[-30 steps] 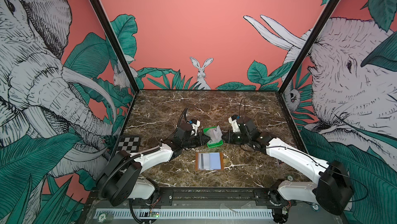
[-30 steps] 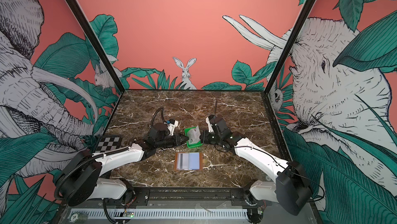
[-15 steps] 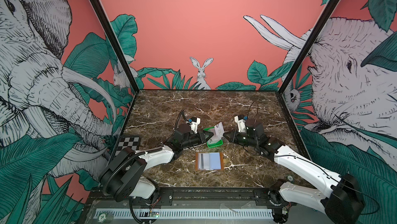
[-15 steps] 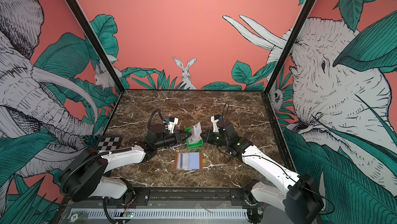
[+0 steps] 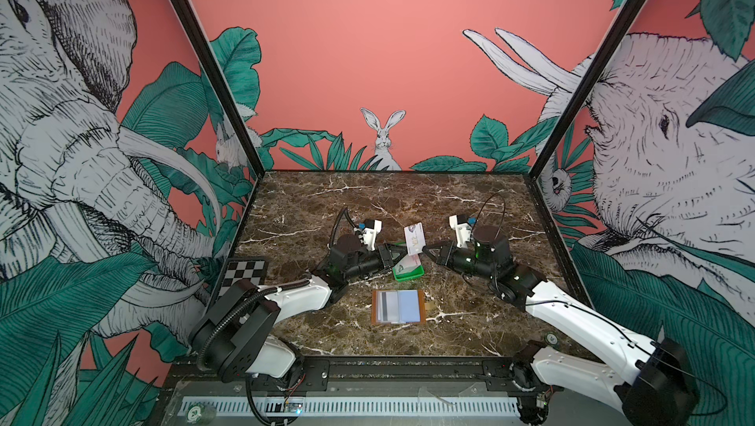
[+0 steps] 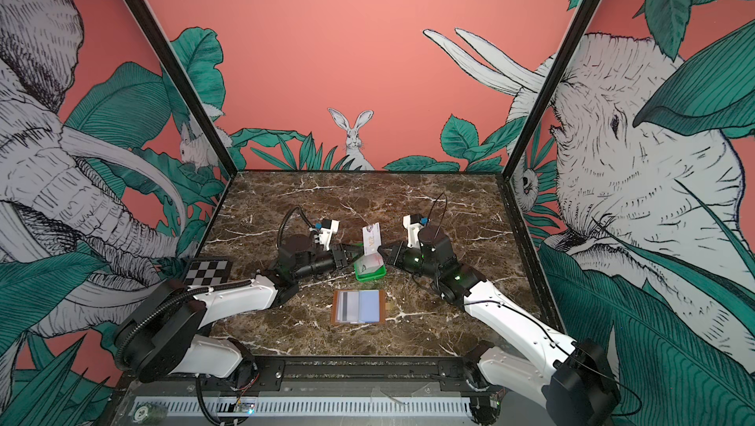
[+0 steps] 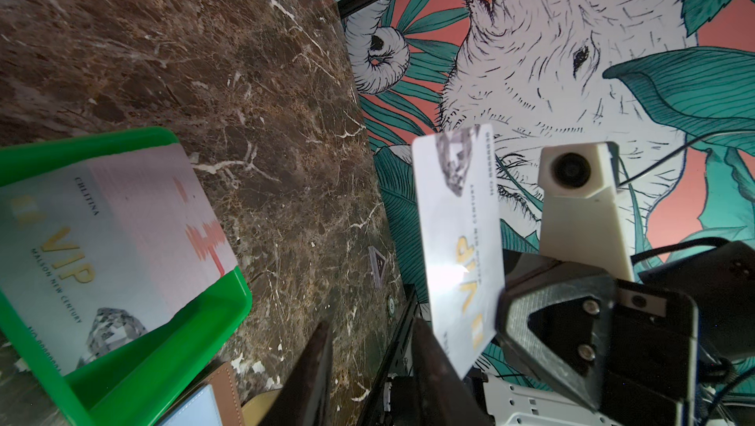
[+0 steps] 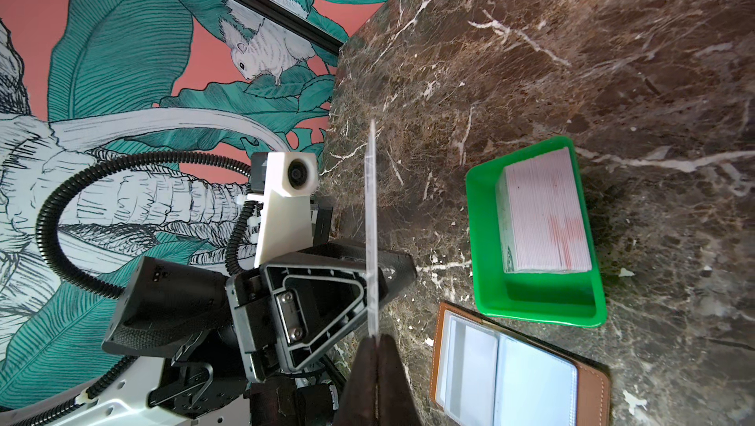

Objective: Put the credit cards into the card holder

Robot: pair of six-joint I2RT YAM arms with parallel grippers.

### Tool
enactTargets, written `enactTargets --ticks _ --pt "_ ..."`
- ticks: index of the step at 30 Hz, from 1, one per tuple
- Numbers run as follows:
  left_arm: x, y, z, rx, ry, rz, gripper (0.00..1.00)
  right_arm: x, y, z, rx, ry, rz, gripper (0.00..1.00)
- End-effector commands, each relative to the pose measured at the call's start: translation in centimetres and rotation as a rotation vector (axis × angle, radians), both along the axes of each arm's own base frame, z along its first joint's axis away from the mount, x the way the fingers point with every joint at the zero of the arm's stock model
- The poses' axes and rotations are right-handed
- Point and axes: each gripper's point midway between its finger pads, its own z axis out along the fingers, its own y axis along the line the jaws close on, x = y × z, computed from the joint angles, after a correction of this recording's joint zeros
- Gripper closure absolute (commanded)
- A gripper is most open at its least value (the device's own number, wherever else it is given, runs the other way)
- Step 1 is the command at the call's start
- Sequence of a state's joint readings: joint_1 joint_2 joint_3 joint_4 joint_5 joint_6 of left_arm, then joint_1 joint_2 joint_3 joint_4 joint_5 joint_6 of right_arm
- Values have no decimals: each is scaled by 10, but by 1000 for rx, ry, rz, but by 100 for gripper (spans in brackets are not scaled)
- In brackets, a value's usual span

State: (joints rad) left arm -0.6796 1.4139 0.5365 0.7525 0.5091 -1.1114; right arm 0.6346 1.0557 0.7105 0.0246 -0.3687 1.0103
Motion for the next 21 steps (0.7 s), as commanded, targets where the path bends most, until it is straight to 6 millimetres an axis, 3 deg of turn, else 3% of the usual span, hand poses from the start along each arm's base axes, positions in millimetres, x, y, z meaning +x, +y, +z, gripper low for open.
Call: enactTargets --ticks 1,5,21 --pt "0 1 14 -30 -28 2 66 1 -11 6 -21 -36 -46 100" --pt "1 1 12 -26 -22 5 66 0 -15 2 -42 -34 -52 100" --pt "-2 -8 41 -156 -21 -45 64 -5 8 11 75 -31 49 100"
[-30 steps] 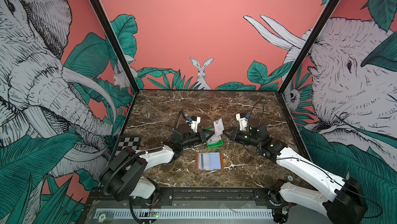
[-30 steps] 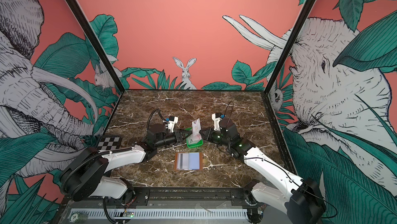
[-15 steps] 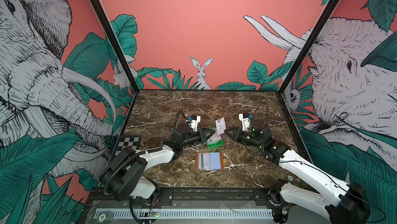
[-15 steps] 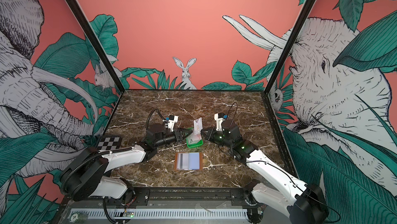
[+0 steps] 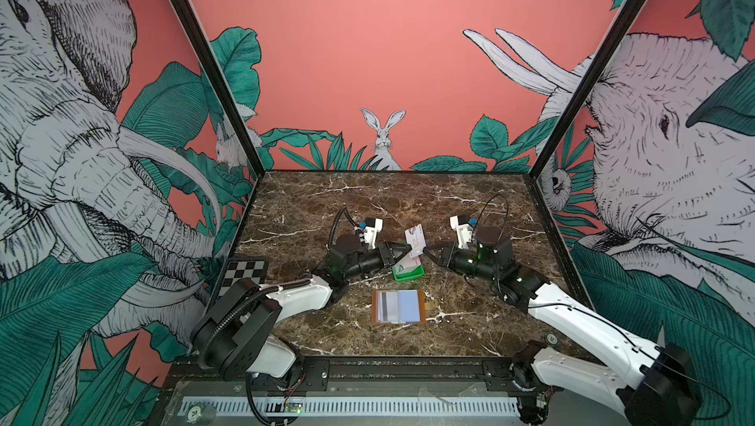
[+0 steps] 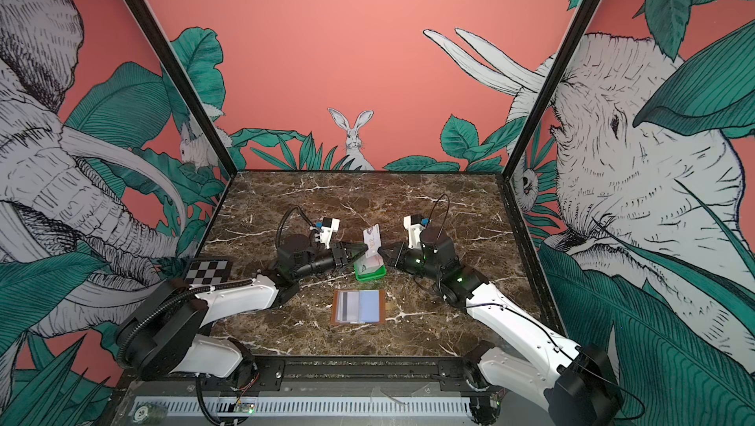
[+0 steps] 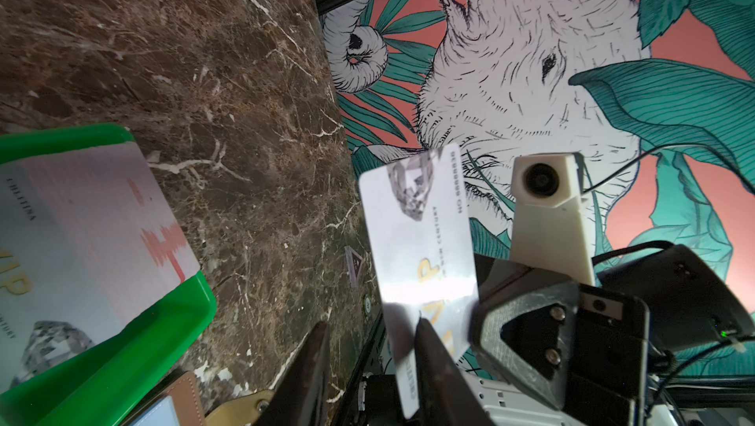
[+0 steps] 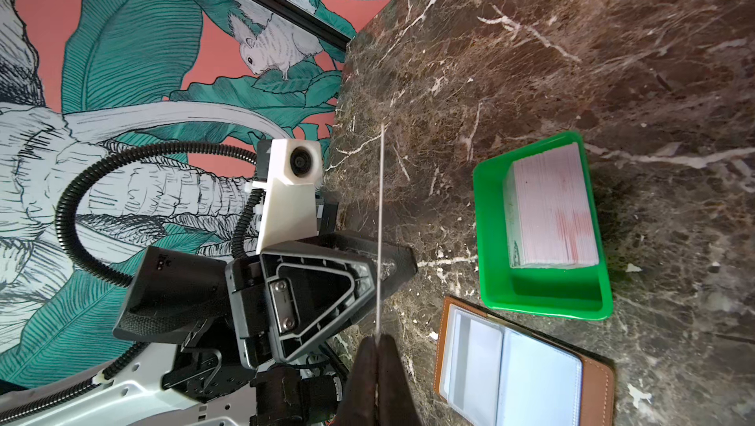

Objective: Put the credit cards into the card holder

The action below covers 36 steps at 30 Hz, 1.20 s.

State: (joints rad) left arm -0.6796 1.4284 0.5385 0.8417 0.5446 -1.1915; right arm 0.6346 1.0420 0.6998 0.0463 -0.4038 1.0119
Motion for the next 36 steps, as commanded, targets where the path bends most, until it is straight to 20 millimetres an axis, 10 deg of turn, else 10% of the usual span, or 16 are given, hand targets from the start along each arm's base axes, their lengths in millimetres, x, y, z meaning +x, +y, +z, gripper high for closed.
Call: enactTargets --ticks 1,26,36 --pt "1 -3 27 -82 -38 -18 63 0 6 6 57 -19 21 100" --pt "2 -2 37 -128 -71 -24 98 -2 3 -21 43 71 -1 100" --pt "-5 10 13 -8 -50 3 100 -12 -13 -52 -170 116 -18 78"
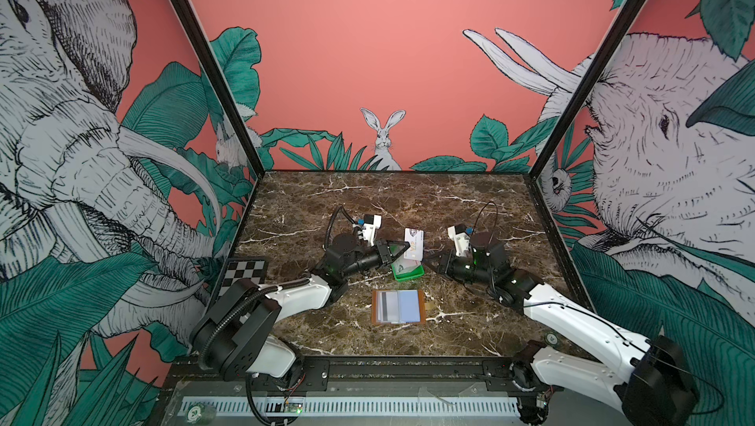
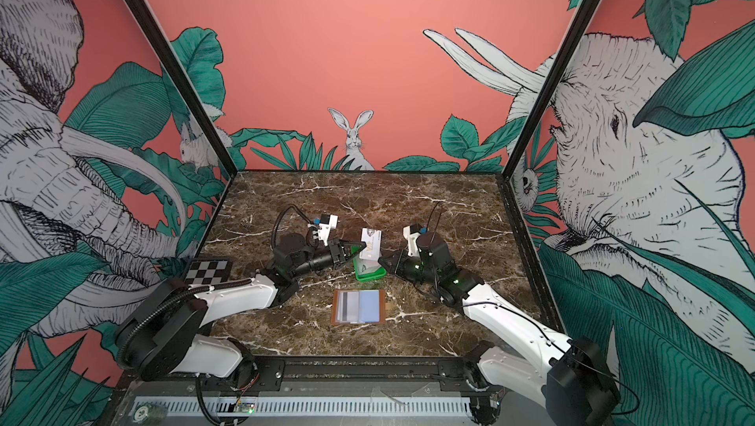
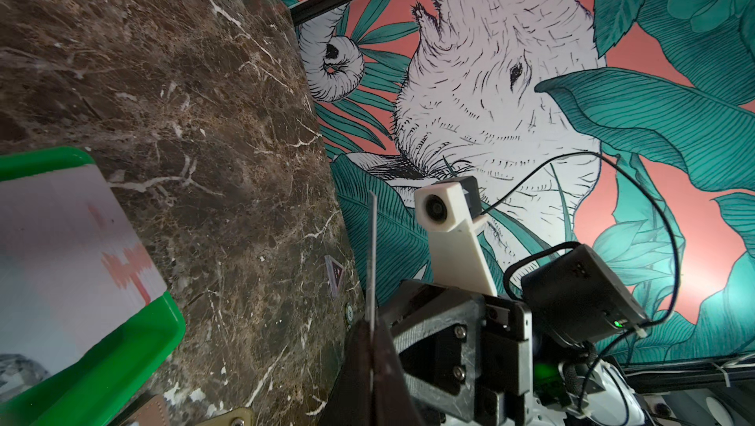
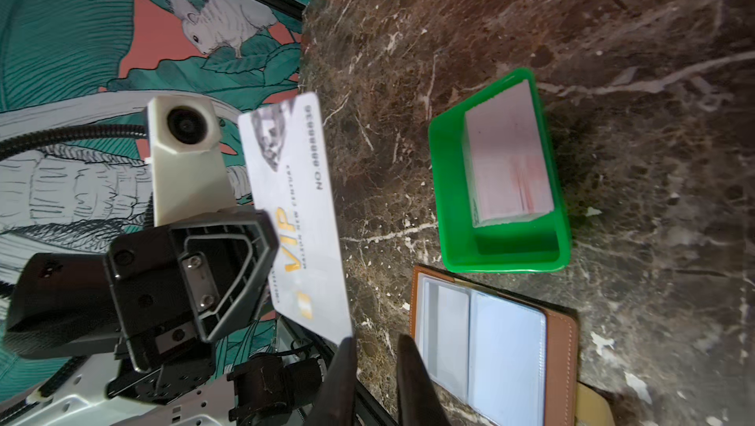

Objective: Put the credit cards into the card holder

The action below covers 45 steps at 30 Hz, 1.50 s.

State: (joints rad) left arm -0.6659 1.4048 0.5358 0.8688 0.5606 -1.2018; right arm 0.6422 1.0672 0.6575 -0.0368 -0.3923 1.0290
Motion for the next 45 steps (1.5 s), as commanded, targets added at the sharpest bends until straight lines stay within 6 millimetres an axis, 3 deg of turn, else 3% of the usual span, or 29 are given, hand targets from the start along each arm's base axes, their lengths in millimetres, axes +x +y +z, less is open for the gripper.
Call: enactTargets --ticks 1,12,24,33,45 --pt "-8 9 -4 32 -20 8 100 -5 -7 -11 -106 -12 1 77" --pt "-39 39 -58 113 86 64 100 -44 -8 -63 -409 -5 80 76" --pt "-86 54 -115 295 186 90 100 -63 11 -120 -509 75 168 81" --pt "-90 61 -121 324 159 128 100 -63 -4 -147 -622 104 141 85" --pt "-88 59 -127 339 158 129 100 -60 -4 -161 -657 118 143 86"
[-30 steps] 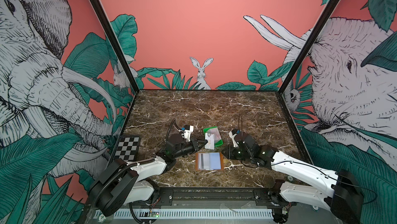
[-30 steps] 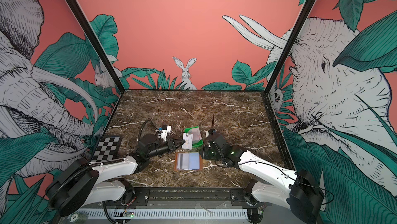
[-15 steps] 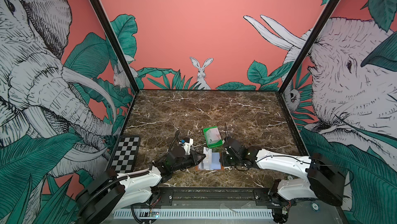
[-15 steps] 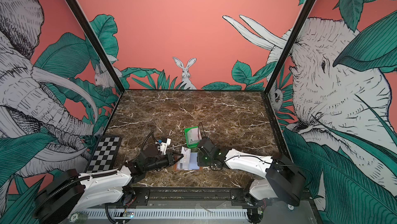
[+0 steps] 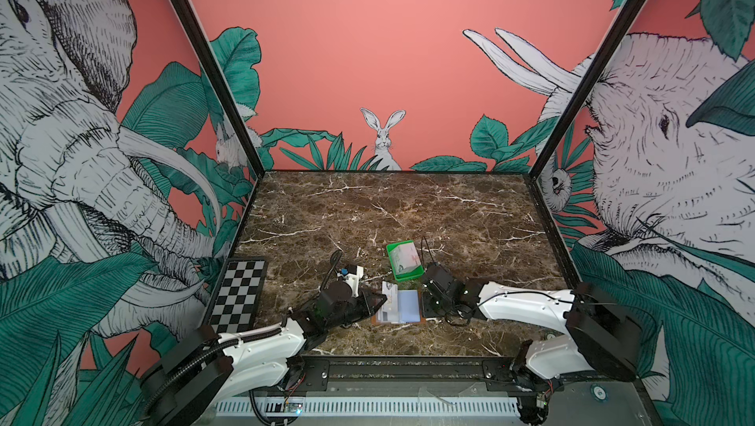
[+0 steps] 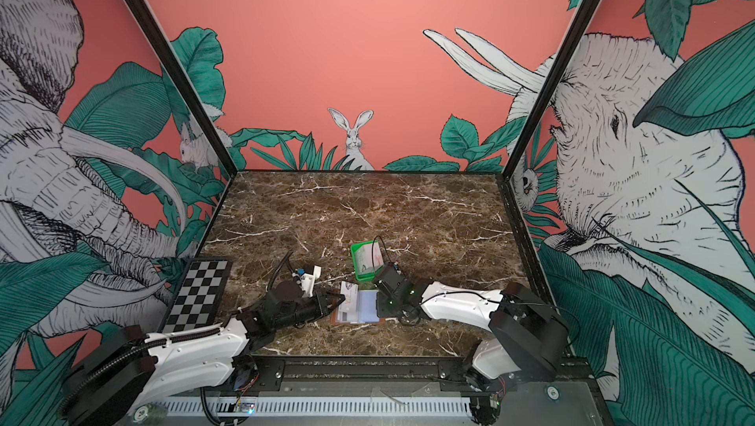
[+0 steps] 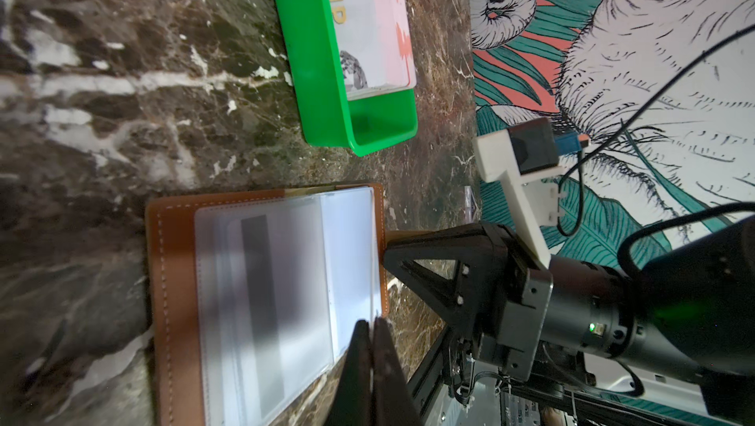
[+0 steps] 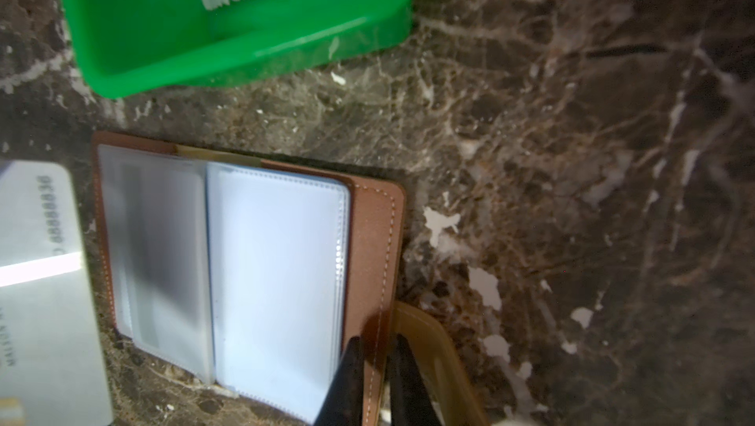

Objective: Put the credit cards into the card holder

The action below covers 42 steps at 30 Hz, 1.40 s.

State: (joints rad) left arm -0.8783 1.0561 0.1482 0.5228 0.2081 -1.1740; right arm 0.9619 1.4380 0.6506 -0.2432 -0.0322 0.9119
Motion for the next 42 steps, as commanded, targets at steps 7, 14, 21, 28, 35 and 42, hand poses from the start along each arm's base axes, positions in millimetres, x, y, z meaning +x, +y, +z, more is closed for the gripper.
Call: enactTargets --ticks 7,14,21,28,35,42 --pt "0 -3 -7 4 0 5 100 1 -5 -9 -33 -12 -7 87" --pt "-4 -2 -14 17 13 2 100 0 -4 -13 -32 -4 -7 87" --pt "-5 0 -20 12 46 37 100 0 -6 -14 -35 -8 -11 87" --pt "-5 -5 -26 22 61 43 100 0 -7 -13 -33 -11 -12 87" --pt "-5 0 -35 45 83 86 100 -1 -8 -13 -30 -12 -14 87" --pt "-5 1 -38 45 97 97 100 -2 -9 -15 -29 -9 -18 87"
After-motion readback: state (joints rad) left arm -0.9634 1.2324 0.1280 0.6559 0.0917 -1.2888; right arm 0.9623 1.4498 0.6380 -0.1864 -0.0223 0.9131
